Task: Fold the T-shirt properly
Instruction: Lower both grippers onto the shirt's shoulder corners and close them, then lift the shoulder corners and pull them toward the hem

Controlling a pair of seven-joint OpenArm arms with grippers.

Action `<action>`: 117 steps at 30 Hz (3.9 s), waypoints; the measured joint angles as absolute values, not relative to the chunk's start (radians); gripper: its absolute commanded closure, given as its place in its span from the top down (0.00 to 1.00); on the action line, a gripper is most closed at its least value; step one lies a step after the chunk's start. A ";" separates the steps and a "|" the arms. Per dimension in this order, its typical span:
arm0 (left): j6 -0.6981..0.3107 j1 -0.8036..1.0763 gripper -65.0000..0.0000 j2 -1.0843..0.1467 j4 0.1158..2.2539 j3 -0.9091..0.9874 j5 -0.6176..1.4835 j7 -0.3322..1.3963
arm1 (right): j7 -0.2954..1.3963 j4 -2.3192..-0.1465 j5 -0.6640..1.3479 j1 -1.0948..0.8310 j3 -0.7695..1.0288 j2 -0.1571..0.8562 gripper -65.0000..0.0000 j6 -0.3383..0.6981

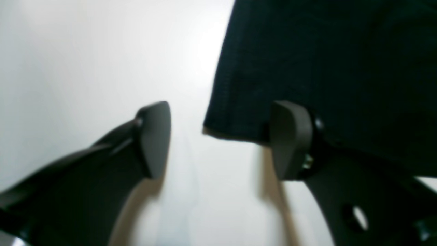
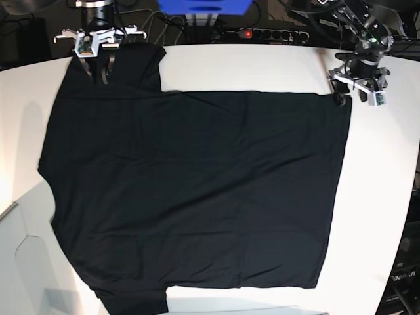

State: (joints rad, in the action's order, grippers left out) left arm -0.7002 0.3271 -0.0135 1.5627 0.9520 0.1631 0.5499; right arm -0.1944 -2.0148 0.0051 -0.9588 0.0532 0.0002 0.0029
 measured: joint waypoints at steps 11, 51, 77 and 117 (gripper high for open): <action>-0.696 0.301 0.60 -0.030 1.494 0.952 0.173 0.523 | -0.194 -2.015 0.005 -0.959 0.053 0.001 0.26 0.003; -0.700 0.310 0.00 -0.039 1.494 0.952 0.177 0.538 | 0.038 -1.766 0.007 -0.794 0.297 -0.001 0.52 0.004; -0.700 0.349 0.00 -0.053 1.497 0.953 0.185 0.523 | -0.001 -1.642 0.009 -0.662 0.521 -0.086 0.51 0.296; -0.700 0.284 0.00 -0.021 1.650 1.020 0.162 0.567 | 0.041 -1.915 0.000 -0.599 0.470 -0.150 0.00 0.316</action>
